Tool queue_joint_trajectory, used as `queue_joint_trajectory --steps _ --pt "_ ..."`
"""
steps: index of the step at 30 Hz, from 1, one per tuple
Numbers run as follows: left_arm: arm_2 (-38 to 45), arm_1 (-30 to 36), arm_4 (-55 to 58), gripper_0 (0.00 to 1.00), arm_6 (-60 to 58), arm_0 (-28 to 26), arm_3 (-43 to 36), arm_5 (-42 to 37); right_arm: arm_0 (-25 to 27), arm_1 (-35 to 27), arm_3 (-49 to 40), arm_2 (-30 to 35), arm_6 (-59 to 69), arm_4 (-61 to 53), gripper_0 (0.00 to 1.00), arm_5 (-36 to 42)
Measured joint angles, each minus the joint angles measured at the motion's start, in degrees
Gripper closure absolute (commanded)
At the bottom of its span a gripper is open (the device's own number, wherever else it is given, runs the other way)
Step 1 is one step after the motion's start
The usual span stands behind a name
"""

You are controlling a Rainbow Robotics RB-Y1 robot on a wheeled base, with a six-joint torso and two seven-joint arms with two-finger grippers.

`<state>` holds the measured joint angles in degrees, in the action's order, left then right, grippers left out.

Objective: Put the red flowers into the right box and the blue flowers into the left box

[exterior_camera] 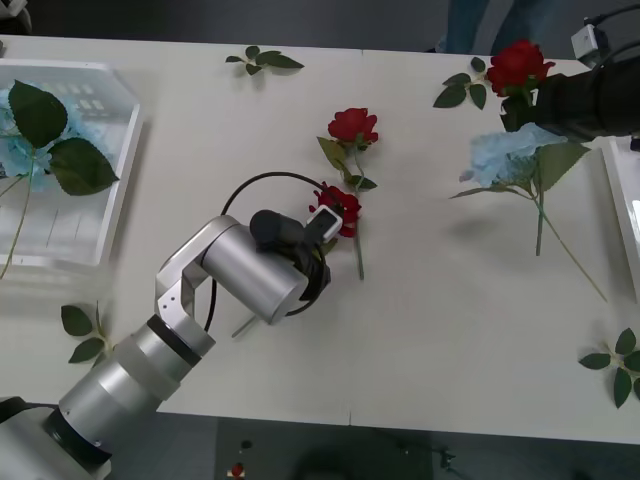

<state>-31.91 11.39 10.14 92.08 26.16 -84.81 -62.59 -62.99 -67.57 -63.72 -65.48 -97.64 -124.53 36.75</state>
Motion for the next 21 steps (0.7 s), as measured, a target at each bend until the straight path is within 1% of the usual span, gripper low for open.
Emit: queue_joint_trajectory --steps 3,7,8,9,10,11,13,14,16,17,18,21 --pt "1.96 1.47 2.01 1.0 0.0 -1.45 -2.23 -0.64 1.51 1.42 -0.21 0.0 0.0 1.39 1.0 -1.72" --pt "5.35 4.25 5.37 1.0 0.0 -3.75 -7.52 -5.41 2.95 5.42 1.19 0.0 0.0 7.76 1.0 -3.91" --pt "6.06 4.92 5.53 0.99 0.0 -4.25 -8.79 -6.43 3.16 6.57 1.97 0.01 0.0 9.06 1.0 -4.07" --pt "6.55 5.5 5.5 0.95 0.0 -4.63 -9.72 -7.05 3.25 7.68 2.74 0.01 0.0 10.15 1.0 -3.99" --pt "6.86 6.09 5.49 0.82 0.0 -4.89 -10.35 -7.42 3.26 8.8 3.6 0.01 0.0 11.44 1.0 -3.91" --pt "6.96 6.61 5.48 0.75 0.0 -4.98 -10.6 -7.62 3.25 9.83 4.53 0.01 0.0 12.99 1.0 -3.91" --pt "6.94 7.29 5.45 0.38 0.0 -4.99 -10.59 -7.66 3.25 11.57 5.97 0.01 0.01 15.16 0.99 -3.93" --pt "6.94 7.47 5.36 0.32 0.0 -4.99 -10.59 -7.66 3.25 12.26 6.69 0.01 0.01 15.84 0.8 -3.96" --pt "6.94 7.51 4.87 0.26 0.0 -4.99 -10.59 -7.66 3.25 13.23 7.77 0.01 0.01 16.32 0.17 -4.2" --pt "6.94 7.51 4.67 0.22 0.0 -4.99 -10.59 -7.66 3.25 13.54 8.2 0.01 0.01 16.32 0.0 -4.51" --pt "6.94 7.51 4.63 0.17 0.0 -4.99 -10.59 -7.66 3.25 13.72 8.52 0.01 0.01 16.32 0.0 -4.78" --pt "6.93 7.5 4.63 0.13 0.0 -4.99 -10.59 -7.65 3.25 13.72 8.85 0.01 0.01 16.32 0.0 -4.91"
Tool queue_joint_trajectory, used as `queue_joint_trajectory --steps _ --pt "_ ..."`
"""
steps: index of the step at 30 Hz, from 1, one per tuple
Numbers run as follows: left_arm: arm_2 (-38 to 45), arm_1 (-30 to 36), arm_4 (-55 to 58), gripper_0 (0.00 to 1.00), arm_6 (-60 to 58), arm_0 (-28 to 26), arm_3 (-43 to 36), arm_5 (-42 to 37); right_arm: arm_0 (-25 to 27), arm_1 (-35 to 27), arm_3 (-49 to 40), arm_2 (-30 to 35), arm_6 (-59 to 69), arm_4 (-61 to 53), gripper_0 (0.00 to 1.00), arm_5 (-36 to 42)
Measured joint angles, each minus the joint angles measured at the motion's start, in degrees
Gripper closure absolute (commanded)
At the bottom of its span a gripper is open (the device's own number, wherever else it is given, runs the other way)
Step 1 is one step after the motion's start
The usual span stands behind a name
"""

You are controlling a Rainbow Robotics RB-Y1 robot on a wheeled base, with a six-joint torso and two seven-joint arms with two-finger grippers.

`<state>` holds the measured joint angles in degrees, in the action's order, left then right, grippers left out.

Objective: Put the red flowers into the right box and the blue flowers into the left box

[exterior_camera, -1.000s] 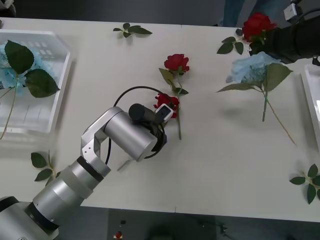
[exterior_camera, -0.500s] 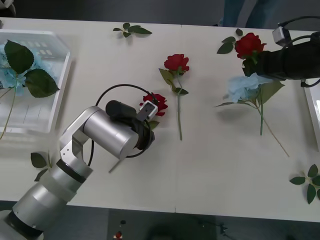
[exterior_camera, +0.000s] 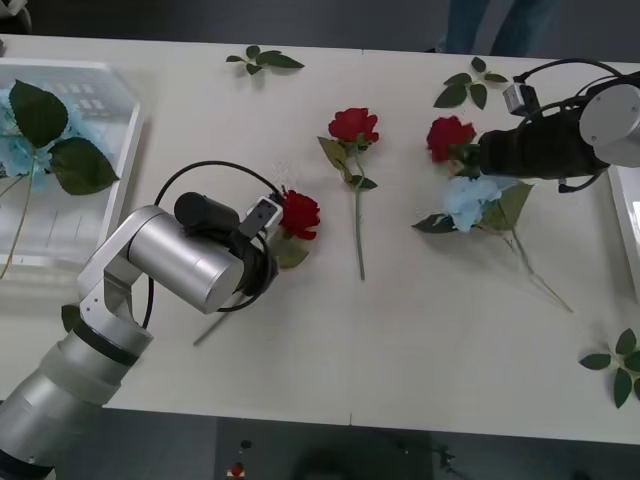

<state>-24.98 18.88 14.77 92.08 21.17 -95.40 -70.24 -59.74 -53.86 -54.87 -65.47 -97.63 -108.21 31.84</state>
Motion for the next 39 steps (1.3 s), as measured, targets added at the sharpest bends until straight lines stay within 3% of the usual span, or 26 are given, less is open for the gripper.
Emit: queue_joint_trajectory --steps 9,15,28,30,31,32,33,39 --pt "-2.37 -0.04 -2.3 0.03 0.0 0.0 0.11 0.03 -0.01 0.0 0.09 0.0 0.0 0.0 0.0 -0.29" --pt "-2.76 -2.03 -2.36 0.03 -0.01 0.37 2.64 1.02 -0.03 0.4 1.5 0.0 0.0 0.4 0.0 -2.92" --pt "-2.76 -4.25 -3.06 0.02 -0.03 1.72 2.77 4.09 -0.04 7.81 9.37 0.0 0.0 10.37 0.0 -4.22" --pt "-2.76 -4.25 -3.09 0.03 -0.03 1.72 2.77 4.09 -0.05 8.83 10.41 0.0 0.0 10.37 0.47 -5.24" --pt "-2.76 -4.25 -3.22 0.02 -0.03 1.72 2.77 4.09 -0.05 9.35 10.92 0.0 0.0 10.37 0.63 -5.54" --pt "-2.76 -4.25 -3.61 0.02 -0.03 1.72 2.78 4.09 -0.06 9.81 11.39 0.0 0.0 10.38 0.92 -5.57" --pt "-2.76 -4.25 -4.06 0.02 -0.03 1.72 2.84 4.09 -0.06 10.23 11.83 0.0 0.0 10.41 1.0 -5.55" --pt "-2.76 -4.25 -4.36 0.02 -0.04 2.92 8.27 9.01 -0.08 11.17 12.92 0.0 0.0 10.57 1.0 -5.8"
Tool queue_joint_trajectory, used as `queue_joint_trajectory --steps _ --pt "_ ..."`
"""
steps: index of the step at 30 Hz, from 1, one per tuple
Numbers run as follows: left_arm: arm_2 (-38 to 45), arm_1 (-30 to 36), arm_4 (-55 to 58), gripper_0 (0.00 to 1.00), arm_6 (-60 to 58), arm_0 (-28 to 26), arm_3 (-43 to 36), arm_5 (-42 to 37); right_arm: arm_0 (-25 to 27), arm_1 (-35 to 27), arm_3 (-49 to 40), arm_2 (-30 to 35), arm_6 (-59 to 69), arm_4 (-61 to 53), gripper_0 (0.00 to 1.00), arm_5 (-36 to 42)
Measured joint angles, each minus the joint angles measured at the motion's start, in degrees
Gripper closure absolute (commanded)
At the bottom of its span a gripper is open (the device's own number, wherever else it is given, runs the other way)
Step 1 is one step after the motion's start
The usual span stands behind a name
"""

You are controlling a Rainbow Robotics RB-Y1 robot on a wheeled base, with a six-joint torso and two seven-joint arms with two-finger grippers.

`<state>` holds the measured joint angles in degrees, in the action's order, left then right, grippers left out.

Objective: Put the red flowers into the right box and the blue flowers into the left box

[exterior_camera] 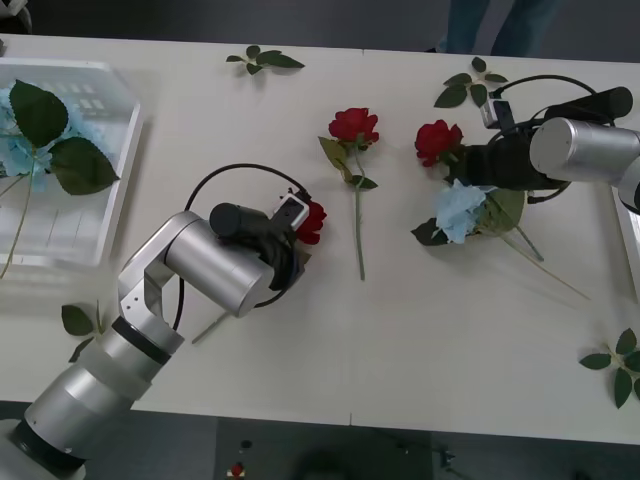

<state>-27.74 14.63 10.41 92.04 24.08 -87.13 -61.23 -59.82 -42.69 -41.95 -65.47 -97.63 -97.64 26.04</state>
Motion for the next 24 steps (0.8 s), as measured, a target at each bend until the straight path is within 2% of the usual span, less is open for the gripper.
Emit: queue_joint_trajectory --steps 7,8,10,12,14,18,24 --pt "0.0 -0.04 0.26 0.03 -0.02 2.66 3.92 5.17 -0.19 0.0 0.04 0.0 0.0 -0.49 1.0 -0.83" --pt "0.0 -0.05 0.26 0.05 -0.03 2.8 4.19 5.48 -0.21 0.0 0.06 0.0 0.0 -0.9 1.0 -0.84" --pt "0.0 -0.07 0.26 0.27 -0.03 2.88 4.44 5.93 -0.33 0.0 0.07 0.0 0.0 -1.75 1.0 -0.84" --pt "0.0 -0.09 0.26 0.75 -0.04 2.88 4.64 6.23 -0.63 -0.01 0.14 0.0 0.0 -2.95 1.0 -0.84" --pt "0.0 -0.11 0.26 1.0 -0.05 2.88 4.74 6.24 -1.14 -0.09 0.19 0.0 0.0 -4.32 1.0 -0.84" --pt "0.0 -0.28 0.26 1.0 -0.06 2.88 4.84 6.24 -2.63 -1.5 -0.36 0.0 0.0 -6.69 1.0 -0.84" --pt "0.0 -0.4 0.86 1.0 -0.06 2.88 5.03 6.24 -3.77 -7.54 -5.35 0.0 0.0 -9.71 1.0 -0.33"
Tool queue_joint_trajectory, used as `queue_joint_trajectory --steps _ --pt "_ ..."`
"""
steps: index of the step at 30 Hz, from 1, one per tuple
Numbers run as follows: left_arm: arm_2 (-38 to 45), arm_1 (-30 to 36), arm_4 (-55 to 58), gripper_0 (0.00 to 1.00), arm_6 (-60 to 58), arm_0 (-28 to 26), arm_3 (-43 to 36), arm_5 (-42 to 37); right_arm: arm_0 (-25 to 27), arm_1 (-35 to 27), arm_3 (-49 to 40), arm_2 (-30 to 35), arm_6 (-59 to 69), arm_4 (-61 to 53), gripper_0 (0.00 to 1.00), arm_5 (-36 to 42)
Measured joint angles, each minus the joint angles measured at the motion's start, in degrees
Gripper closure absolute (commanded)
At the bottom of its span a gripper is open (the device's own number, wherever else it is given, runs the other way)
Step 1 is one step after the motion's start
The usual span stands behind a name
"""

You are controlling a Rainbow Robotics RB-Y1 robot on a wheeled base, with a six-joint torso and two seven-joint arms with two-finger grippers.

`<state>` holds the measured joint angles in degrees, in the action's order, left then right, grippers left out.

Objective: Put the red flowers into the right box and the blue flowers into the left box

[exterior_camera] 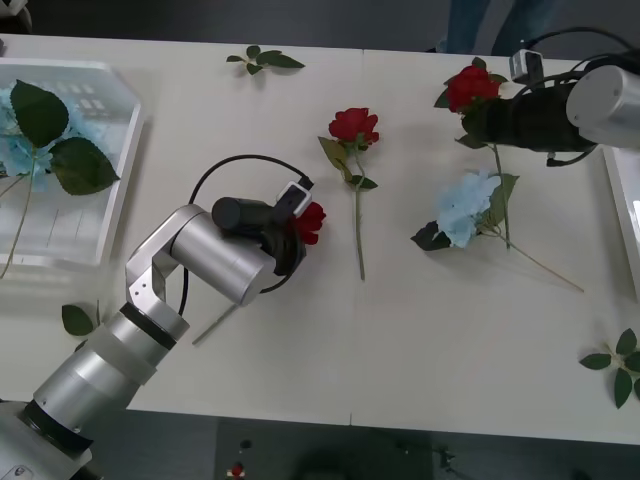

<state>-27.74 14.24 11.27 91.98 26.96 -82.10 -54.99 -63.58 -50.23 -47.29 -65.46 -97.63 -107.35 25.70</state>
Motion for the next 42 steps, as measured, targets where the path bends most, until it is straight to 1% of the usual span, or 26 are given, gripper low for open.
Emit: queue_joint_trajectory --steps 4,6,8,10,16,19,21,23,26,30,34,36,40,42 --pt "0.29 0.13 4.52 1.0 -0.04 -0.01 -0.48 -0.02 0.0 -5.74 -4.61 0.0 0.0 -0.01 1.0 1.97" --pt "1.0 0.51 6.92 1.0 -0.32 -0.14 -2.39 -0.57 0.0 -8.86 -6.73 0.0 0.0 0.01 1.0 2.79" --pt "2.31 1.46 9.59 1.0 -1.35 -0.74 -6.22 -2.46 0.0 -12.16 -8.26 -0.01 0.0 0.09 1.0 4.61" --pt "4.41 2.91 13.09 1.0 -1.62 -2.12 -11.67 -4.95 -0.01 -15.55 -9.45 0.0 0.0 0.22 1.0 6.52" --pt "13.89 7.26 24.02 1.0 -1.62 -7.43 -26.66 -10.13 -0.01 -24.66 -10.65 0.0 0.0 0.47 1.0 11.01" --pt "19.75 7.61 30.12 1.0 -1.63 -9.96 -31.35 -11.68 -0.01 -27.85 -10.14 0.0 0.0 1.33 1.0 13.12" --pt "23.42 7.45 36.12 1.0 -1.63 -11.18 -33.13 -11.94 -0.02 -29.12 -8.76 0.0 -0.01 1.88 1.0 14.57" --pt "26.96 6.66 44.0 1.0 -1.63 -11.82 -33.33 -11.87 -0.02 -29.75 -6.47 0.0 -0.01 2.18 1.0 15.88" --pt "30.21 4.51 48.42 1.0 -1.63 -11.83 -33.31 -10.02 0.01 -29.9 -2.72 0.0 -0.01 2.46 1.0 16.25" --pt "30.1 3.51 59.64 1.0 -1.62 -10.51 -31.41 -3.07 0.99 -29.73 1.02 0.0 -0.03 3.27 1.0 12.67" --pt "28.64 3.7 68.36 1.0 -0.93 -6.27 -26.95 0.49 3.32 -28.02 5.08 0.01 -0.07 3.27 1.0 8.23" --pt "28.52 4.02 72.75 1.0 2.21 -3.92 -24.47 1.43 4.38 -26.62 6.9 0.01 -0.11 3.31 1.0 6.51" --pt "28.56 5.24 81.45 1.0 15.01 0.93 -19.13 2.67 6.06 -23.87 9.18 0.01 -0.27 4.24 1.0 4.17" --pt "28.57 5.47 84.94 1.0 19.39 3.19 -16.7 2.67 6.63 -23.08 9.45 0.01 -0.29 4.29 1.0 3.72"
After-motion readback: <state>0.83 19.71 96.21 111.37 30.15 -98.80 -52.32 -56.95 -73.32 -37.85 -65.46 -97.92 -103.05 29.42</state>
